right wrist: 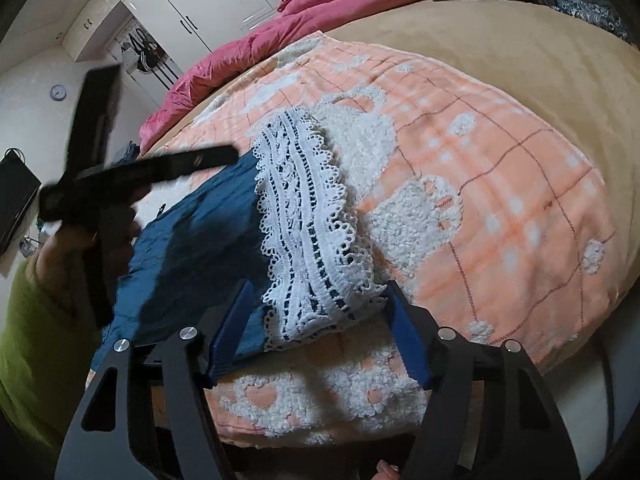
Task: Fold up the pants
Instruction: 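Grasp the lace hem with the right gripper while the left gripper grasps the lace hem too, then lift the lace hem with both grippers and fold the leg over the pants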
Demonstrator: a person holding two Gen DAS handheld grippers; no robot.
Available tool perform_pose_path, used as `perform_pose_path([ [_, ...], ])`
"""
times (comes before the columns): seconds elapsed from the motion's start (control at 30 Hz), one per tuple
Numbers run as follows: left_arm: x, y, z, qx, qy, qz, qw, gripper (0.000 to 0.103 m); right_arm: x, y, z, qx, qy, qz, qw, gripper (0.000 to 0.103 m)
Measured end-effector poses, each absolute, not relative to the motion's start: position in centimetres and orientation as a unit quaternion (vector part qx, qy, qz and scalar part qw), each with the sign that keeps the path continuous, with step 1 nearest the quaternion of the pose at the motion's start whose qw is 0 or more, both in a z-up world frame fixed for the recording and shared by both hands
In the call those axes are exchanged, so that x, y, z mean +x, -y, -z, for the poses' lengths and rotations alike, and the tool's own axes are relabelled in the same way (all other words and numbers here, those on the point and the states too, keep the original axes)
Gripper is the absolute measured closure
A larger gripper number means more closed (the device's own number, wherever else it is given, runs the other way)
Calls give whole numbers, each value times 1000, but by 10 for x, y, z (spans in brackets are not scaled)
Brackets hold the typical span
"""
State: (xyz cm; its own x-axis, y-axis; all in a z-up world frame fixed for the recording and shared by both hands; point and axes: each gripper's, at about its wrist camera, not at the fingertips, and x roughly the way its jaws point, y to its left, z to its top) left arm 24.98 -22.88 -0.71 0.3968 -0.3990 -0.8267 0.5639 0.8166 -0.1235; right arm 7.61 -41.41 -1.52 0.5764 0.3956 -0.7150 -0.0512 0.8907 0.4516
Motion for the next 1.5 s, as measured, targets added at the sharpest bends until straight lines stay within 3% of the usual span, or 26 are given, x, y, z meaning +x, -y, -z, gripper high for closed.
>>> perform_pose_path([
  [0.07, 265, 233, 14, 77, -479, 306, 819, 18, 77, 413, 16, 195, -443, -130, 865, 39],
  [0.17, 278, 245, 25, 92, -491, 333, 800, 30, 76, 416, 15, 198, -437, -126, 868, 53],
  [0.23, 282, 252, 30, 96, -493, 355, 789, 40, 75, 419, 14, 211, -432, -130, 867, 53],
  [0.6, 298, 270, 45, 67, -527, 415, 739, 40, 85, 418, 20, 216, -441, -138, 860, 51],
  [0.63, 296, 269, 45, 67, -526, 415, 739, 44, 85, 416, 20, 211, -441, -138, 861, 54],
  [0.67, 295, 268, 43, 66, -522, 418, 741, 51, 85, 415, 19, 205, -440, -139, 863, 62],
  [0.7, 294, 267, 42, 61, -520, 420, 741, 66, 85, 414, 18, 199, -438, -139, 865, 71],
  [0.73, 293, 265, 40, 55, -515, 421, 744, 75, 84, 414, 17, 197, -435, -143, 867, 73],
  [0.83, 288, 260, 35, 54, -500, 426, 752, 84, 83, 410, 14, 187, -428, -154, 871, 76],
  [1.17, 263, 206, -7, 1, -452, 445, 773, 89, 66, 385, -20, 163, -358, -222, 892, 77],
  [1.5, 246, 110, -21, -48, -437, 409, 800, 89, 57, 292, -52, 69, -322, -320, 888, 77],
])
